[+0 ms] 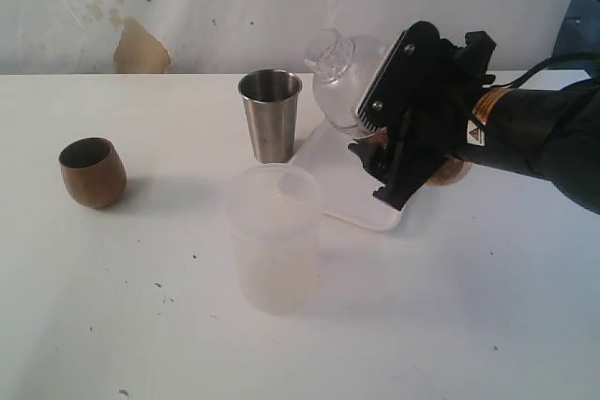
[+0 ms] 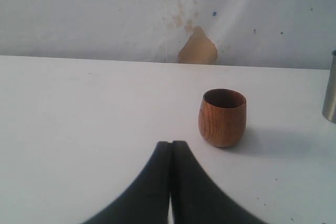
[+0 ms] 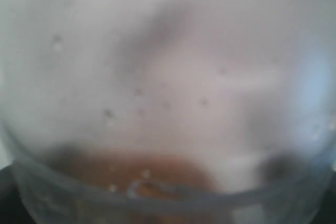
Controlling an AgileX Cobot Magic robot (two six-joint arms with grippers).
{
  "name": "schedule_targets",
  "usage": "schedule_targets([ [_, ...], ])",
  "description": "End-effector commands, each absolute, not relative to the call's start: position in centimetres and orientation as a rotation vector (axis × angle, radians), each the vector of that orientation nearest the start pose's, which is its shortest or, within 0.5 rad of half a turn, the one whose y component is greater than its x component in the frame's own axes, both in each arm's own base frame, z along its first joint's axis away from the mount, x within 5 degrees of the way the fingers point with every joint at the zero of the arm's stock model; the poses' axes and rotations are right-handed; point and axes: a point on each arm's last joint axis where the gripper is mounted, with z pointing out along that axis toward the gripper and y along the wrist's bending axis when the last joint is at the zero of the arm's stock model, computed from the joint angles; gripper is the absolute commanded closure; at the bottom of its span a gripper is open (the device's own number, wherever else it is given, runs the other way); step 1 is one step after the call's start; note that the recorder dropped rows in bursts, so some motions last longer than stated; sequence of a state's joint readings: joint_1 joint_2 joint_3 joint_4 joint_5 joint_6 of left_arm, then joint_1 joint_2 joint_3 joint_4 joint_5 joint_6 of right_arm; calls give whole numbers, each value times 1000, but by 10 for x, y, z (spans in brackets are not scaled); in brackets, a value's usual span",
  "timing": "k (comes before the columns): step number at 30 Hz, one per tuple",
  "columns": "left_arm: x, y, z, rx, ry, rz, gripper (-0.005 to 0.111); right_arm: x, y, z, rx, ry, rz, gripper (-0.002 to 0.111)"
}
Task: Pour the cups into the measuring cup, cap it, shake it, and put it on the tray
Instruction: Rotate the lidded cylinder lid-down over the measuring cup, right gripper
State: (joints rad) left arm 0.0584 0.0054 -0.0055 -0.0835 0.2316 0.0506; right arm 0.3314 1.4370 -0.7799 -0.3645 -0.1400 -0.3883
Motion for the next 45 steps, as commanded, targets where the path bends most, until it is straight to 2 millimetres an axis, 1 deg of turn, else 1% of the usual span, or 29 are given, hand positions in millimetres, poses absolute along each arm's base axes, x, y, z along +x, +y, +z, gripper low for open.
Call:
schedule_targets([
  [1,56,1,192,-68,1714,-1,107,291,107,262,-1104,1594,-258,108],
  [12,56,1,192,-68,1714,-1,107,291,107,262,-1266,1486,-391,108],
  [18,56,1,192,-68,1714,-1,107,292,107,262,-1300,1460,-419,108],
  [23,56,1,192,-68,1714,-1,107,295,109,252,-1422,1400,-494,108],
  [29,56,1,192,-68,1714,-1,107,299,110,243,-1525,1339,-554,108],
  [37,56,1,192,-68,1714,-1,107,304,114,243,-1510,1273,-564,108],
  [45,56,1,192,-68,1714,-1,107,312,117,243,-1568,1213,-620,108],
])
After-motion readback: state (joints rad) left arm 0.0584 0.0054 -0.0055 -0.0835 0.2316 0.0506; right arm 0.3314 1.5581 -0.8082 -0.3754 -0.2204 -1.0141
